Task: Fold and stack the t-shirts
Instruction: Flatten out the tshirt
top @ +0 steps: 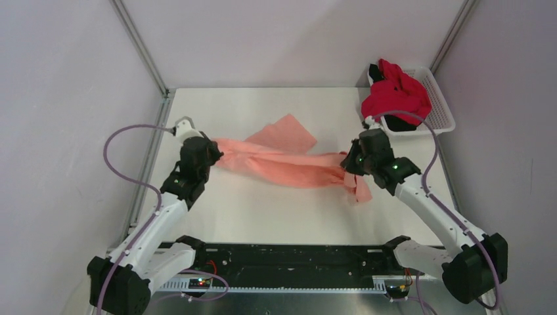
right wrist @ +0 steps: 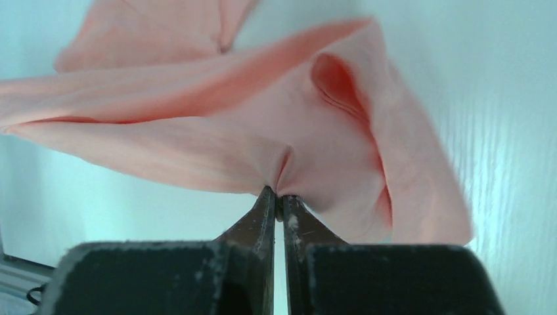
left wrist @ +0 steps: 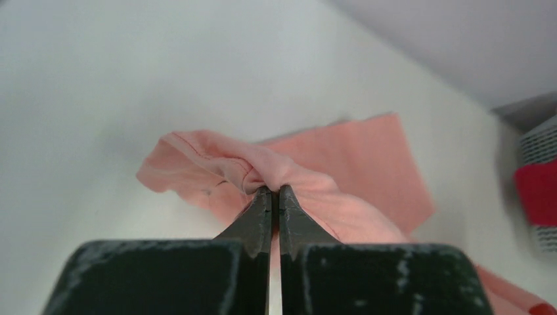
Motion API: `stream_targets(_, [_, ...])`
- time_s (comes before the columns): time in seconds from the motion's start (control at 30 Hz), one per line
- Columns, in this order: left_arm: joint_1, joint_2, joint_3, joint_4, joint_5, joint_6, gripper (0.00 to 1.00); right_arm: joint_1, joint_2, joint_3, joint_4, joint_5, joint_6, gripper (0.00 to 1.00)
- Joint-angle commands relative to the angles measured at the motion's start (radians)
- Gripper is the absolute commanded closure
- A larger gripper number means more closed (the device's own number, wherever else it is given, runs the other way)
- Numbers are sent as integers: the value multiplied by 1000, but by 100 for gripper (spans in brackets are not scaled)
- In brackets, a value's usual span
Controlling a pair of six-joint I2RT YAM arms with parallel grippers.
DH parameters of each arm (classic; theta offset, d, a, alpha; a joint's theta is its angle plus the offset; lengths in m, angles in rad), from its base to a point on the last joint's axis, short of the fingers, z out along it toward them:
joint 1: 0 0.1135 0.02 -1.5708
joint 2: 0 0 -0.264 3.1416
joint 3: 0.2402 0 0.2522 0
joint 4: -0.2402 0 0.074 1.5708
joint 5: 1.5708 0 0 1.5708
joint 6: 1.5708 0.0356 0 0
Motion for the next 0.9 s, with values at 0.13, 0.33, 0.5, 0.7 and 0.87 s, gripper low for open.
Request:
stream_targets(0.13, [12,39,372,114,-86,145,100,-217,20,274,177,-184,-176,100])
stream_targets(0.33, [29,205,690,127,-70,281,100,-280,204,625,191,-338,-263,100])
stream_targets(0.5, [32,200,824,107,-36,345,100,-274,193,787,134,-310,-301,100])
stream_targets(0.7, [31,22,777,105,7,360,100,-229,57,835,72,-293,-340,100])
stream_targets(0.87, [30,-137,736,81,123,329,100,-148,-82,805,50,-244,-355,100])
